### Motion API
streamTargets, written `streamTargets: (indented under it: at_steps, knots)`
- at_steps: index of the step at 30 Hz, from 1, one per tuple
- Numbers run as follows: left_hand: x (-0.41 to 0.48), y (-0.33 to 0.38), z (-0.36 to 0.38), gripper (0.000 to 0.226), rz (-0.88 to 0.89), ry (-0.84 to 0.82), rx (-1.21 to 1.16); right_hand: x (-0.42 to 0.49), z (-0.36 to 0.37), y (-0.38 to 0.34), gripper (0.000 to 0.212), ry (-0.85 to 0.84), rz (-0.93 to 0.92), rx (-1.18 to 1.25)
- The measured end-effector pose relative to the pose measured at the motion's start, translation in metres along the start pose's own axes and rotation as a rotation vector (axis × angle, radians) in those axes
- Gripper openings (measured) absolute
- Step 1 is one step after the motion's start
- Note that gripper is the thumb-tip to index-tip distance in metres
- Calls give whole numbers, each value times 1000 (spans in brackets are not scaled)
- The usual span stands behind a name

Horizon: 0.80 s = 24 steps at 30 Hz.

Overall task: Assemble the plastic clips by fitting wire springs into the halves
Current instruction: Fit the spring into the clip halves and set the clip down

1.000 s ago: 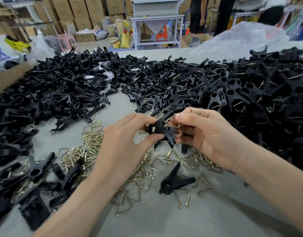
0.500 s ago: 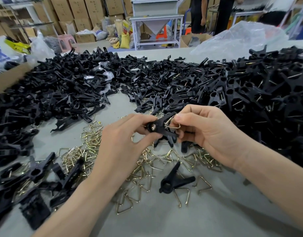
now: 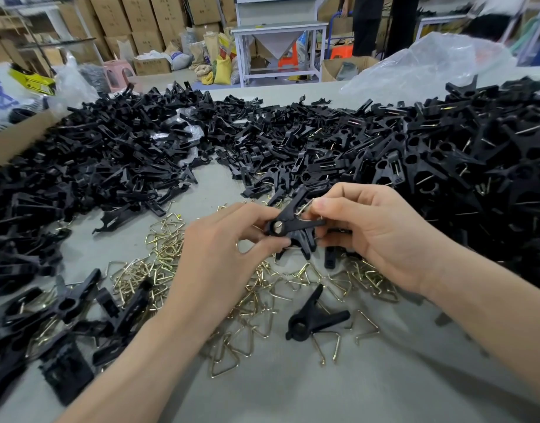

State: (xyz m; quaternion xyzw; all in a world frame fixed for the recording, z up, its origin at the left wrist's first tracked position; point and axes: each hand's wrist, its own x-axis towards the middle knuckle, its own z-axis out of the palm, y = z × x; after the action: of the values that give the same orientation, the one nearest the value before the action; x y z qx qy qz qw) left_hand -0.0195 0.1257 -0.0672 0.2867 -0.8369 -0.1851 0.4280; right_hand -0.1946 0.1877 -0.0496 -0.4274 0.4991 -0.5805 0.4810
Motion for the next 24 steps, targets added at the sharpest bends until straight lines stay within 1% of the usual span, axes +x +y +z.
streamTargets:
  at_steps: [3, 6, 8, 11, 13, 15, 18, 19, 21, 22, 23, 24]
  knots:
    - [-1, 0, 0, 27, 16, -22, 2, 1, -6, -4, 12, -88, 89, 44]
    - [0, 2, 0, 24, 76, -33, 27, 2, -8, -4, 10, -164, 196, 184]
    - [-1, 4, 2, 24, 77, -18, 12, 1, -6, -2, 10, -189, 243, 279]
    - [-2, 6, 3, 25, 53, 5, -26, -1, -1, 0, 23, -217, 284, 393]
    - [-2, 7, 2, 23, 68, -5, -49, -2, 2, 2, 30, -219, 293, 410]
    - [-1, 7, 3, 24, 85, -21, -76, -2, 3, 3, 36, -217, 281, 377]
    - [-2, 6, 5, 24, 50, -8, -170, -2, 5, 3, 43, -236, 251, 352]
    - [-2, 7, 6, 26, 35, -3, -185, -3, 5, 4, 48, -261, 243, 360]
    - [-3, 8, 7, 34, 21, -5, -180, -4, 5, 5, 67, -345, 242, 376]
    - [-3, 8, 7, 38, 15, -10, -181, -6, 6, 6, 72, -370, 244, 376]
    - [-3, 8, 7, 38, 11, -14, -185, -7, 8, 7, 70, -370, 242, 369]
    - [-3, 7, 7, 36, 11, -15, -184, -7, 9, 7, 63, -349, 237, 361]
